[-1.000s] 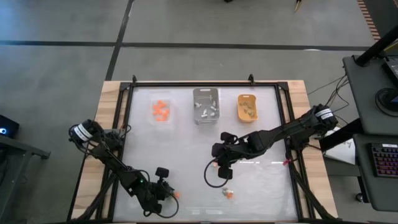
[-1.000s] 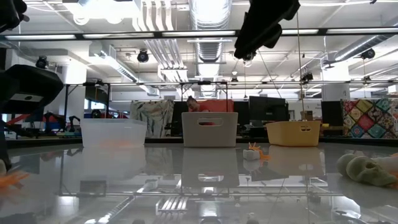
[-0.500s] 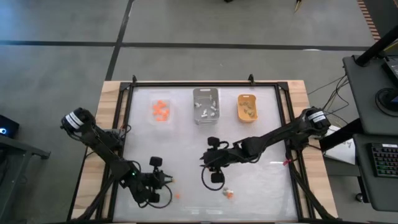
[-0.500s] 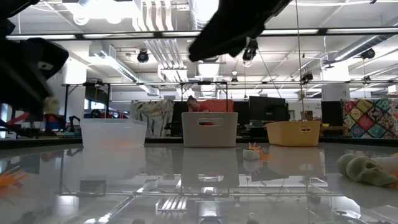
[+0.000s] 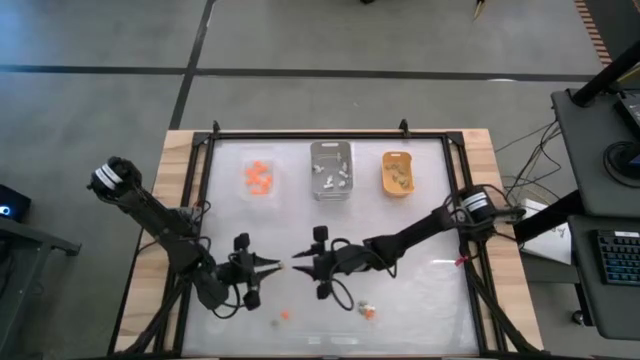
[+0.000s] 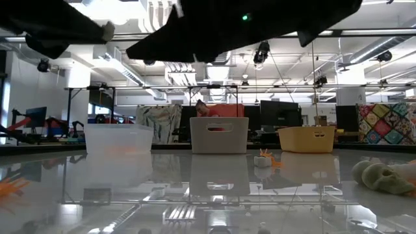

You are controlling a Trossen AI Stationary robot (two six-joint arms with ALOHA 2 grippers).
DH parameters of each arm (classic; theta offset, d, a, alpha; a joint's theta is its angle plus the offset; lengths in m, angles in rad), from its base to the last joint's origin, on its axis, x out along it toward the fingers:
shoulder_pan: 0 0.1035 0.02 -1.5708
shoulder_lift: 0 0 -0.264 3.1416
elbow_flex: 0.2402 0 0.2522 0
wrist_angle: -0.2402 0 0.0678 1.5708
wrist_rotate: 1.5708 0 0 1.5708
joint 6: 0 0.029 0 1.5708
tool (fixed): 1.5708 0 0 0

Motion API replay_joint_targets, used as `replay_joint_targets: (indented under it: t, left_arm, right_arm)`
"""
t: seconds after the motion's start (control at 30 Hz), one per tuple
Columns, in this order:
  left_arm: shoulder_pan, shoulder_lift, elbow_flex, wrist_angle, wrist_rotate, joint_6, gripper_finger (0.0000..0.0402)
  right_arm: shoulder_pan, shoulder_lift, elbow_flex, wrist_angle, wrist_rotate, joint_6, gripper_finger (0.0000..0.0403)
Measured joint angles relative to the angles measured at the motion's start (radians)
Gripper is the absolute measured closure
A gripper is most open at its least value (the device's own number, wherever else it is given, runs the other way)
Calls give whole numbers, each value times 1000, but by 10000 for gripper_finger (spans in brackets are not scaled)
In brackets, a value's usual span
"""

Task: Sort Halloween decoration
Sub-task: Put the cream white skull toy into the yellow bin

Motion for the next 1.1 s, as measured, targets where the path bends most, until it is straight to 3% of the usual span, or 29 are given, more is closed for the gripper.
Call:
replay_joint_targets:
  t: [0.17,0.57,0.73,0.93,1.1]
  left_arm:
    - [23,21,10,31,8,-80,362]
    - [30,48,-7,24,-15,-103,362]
    - [30,48,-7,25,-15,-102,362]
    - [30,48,-7,18,-2,-99,362]
    - [29,40,-7,-6,12,-99,362]
  right_arm:
    - [0,32,66,-36,47,-93,284]
    - [4,22,86,-97,75,-99,284]
    - [4,22,95,-98,-18,-99,284]
    - [-9,20,108,-238,-10,-43,284]
    - [-31,33,106,-257,-190,95,284]
